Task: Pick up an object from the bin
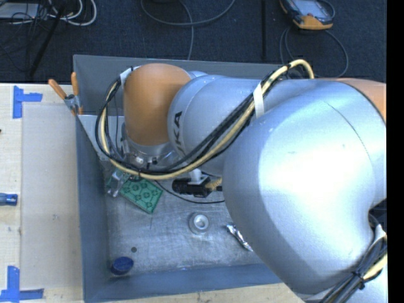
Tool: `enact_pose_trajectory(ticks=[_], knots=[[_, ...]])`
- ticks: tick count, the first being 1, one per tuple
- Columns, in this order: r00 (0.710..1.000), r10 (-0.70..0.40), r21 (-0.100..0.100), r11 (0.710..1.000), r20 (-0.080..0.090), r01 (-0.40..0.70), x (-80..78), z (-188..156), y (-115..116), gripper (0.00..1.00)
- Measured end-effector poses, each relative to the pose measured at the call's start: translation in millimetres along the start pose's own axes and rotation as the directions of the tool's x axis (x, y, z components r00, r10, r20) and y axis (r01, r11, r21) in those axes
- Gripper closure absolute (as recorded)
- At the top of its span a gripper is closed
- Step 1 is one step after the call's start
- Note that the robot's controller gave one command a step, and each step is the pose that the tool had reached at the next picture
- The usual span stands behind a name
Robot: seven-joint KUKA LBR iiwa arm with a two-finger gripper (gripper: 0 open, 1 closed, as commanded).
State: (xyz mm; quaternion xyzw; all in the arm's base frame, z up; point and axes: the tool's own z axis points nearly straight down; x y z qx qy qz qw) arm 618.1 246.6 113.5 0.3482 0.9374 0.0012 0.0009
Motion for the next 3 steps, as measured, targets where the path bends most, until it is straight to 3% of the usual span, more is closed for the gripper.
enact_pose_trajectory(ticks=[1, 2, 3], knots=[[1.0, 0.0, 0.002, 1.0, -0.001, 0.0, -0.8, -18.3, 0.0, 1.0], [1.0, -0.003, -0.002, 1.0, 0.001, 0.003, -2.0, -83.7, 0.8, 1.0], [1.0, -0.005, 0.004, 1.0, 0.0, 0.005, -2.2, -83.6, 0.6, 1.0]])
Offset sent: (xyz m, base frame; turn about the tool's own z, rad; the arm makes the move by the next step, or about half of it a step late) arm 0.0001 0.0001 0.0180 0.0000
